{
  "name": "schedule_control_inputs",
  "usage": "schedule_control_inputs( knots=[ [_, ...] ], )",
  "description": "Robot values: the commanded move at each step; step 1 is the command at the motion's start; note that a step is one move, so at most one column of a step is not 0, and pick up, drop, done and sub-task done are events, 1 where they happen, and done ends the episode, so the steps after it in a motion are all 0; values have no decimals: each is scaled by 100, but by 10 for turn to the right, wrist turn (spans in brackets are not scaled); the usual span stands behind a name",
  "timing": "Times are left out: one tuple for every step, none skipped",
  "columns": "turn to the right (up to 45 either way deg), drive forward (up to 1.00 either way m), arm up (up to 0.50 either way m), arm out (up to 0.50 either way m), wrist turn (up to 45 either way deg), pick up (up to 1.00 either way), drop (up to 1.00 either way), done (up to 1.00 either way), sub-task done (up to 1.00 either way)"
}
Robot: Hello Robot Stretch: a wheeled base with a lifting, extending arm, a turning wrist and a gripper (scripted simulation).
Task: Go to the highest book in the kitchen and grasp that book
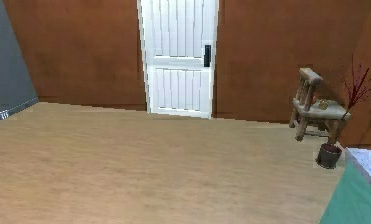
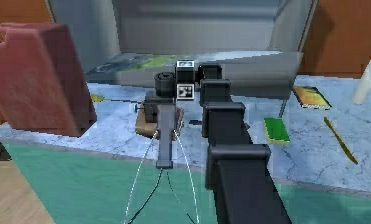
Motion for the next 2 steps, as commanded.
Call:
schedule_control_inputs(
  knots=[
    [0, 0, 0, 0, 450, 0, 0, 0, 0],
    [0, 0, 0, 0, 450, 0, 0, 0, 0]
  ],
)
